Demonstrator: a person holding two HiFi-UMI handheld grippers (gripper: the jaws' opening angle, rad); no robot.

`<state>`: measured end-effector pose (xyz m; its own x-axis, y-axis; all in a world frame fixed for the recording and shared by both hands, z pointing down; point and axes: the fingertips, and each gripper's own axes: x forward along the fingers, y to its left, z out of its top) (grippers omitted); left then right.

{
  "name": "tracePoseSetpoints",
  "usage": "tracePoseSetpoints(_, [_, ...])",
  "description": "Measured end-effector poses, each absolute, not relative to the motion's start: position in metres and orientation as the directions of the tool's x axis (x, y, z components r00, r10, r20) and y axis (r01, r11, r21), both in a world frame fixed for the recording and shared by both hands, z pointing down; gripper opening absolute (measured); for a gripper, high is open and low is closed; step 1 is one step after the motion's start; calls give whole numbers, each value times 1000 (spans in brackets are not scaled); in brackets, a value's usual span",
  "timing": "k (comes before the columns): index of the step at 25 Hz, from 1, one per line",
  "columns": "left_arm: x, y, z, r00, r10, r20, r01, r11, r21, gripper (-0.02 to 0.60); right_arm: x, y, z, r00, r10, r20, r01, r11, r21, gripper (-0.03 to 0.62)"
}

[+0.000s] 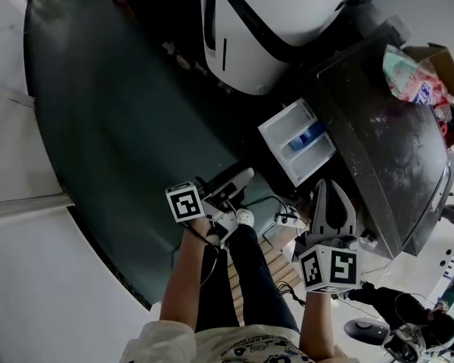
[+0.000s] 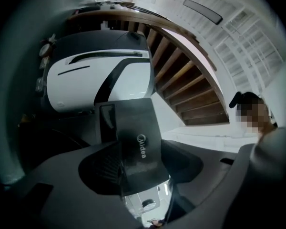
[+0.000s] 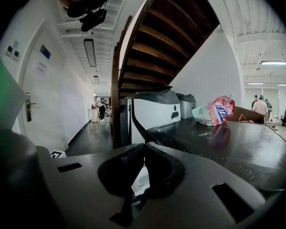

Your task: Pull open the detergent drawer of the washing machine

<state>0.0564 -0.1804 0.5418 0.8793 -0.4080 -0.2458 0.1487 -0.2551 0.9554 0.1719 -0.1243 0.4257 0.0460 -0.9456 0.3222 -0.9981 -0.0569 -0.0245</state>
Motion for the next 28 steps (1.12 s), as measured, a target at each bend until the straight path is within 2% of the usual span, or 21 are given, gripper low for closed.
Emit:
tracePoseSetpoints(7, [25,-165,482,905,-408,-124,-73,-436,897,249,166,-113,377,69,-957,282,-997,-76,-12,14])
tracePoseSetpoints(16, [-1,-162,356,881,-471,-41,-351,-712,608,194,155,-96,306,116,-974,196,-993,-120,-12,14])
tracePoseSetpoints(23, [-18,-146,267,810,-585,-29,-533,-756,381,142,149,-71,254,142,-982,123,-989,-145,-10,14])
tracePoseSetpoints(28, [-25,-127,222,768,-640,-34,-612,-748,258,108,141,-53,220,144,-986,82,-989,-146,-20,14])
